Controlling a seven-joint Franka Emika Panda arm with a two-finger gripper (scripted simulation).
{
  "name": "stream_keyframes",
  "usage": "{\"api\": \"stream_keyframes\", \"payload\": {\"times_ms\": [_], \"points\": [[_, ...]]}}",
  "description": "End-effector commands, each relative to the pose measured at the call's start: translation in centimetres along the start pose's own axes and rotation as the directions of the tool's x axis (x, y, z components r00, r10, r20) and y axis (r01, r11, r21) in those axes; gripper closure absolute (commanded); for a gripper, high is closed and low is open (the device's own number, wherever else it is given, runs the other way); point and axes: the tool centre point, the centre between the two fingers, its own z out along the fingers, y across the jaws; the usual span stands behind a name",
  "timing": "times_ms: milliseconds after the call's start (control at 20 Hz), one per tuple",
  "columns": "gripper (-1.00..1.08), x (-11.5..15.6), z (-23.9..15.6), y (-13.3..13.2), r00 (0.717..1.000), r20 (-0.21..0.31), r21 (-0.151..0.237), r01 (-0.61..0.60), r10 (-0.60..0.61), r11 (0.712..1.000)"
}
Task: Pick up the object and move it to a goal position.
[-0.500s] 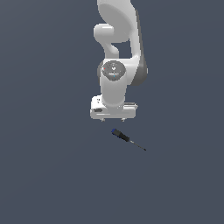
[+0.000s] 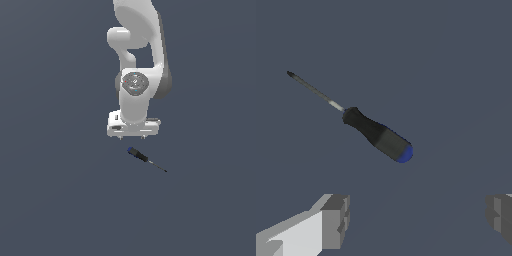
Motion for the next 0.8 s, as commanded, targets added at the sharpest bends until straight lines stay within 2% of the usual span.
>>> {"api": "stream_keyframes", "payload": {"times_ms": [0, 400, 750], "points": [[-0.92, -0.04, 0.14, -0.43, 1.000, 0.008, 0.001, 0.006, -0.006, 1.000], [-0.92, 0.07, 0.23, -0.47, 1.000, 0.006, 0.000, 0.021, -0.021, 1.000], [-0.92, 0.71, 0.84, -0.97, 0.994, -0.003, -0.007, 0.111, -0.111, 0.994]]}}
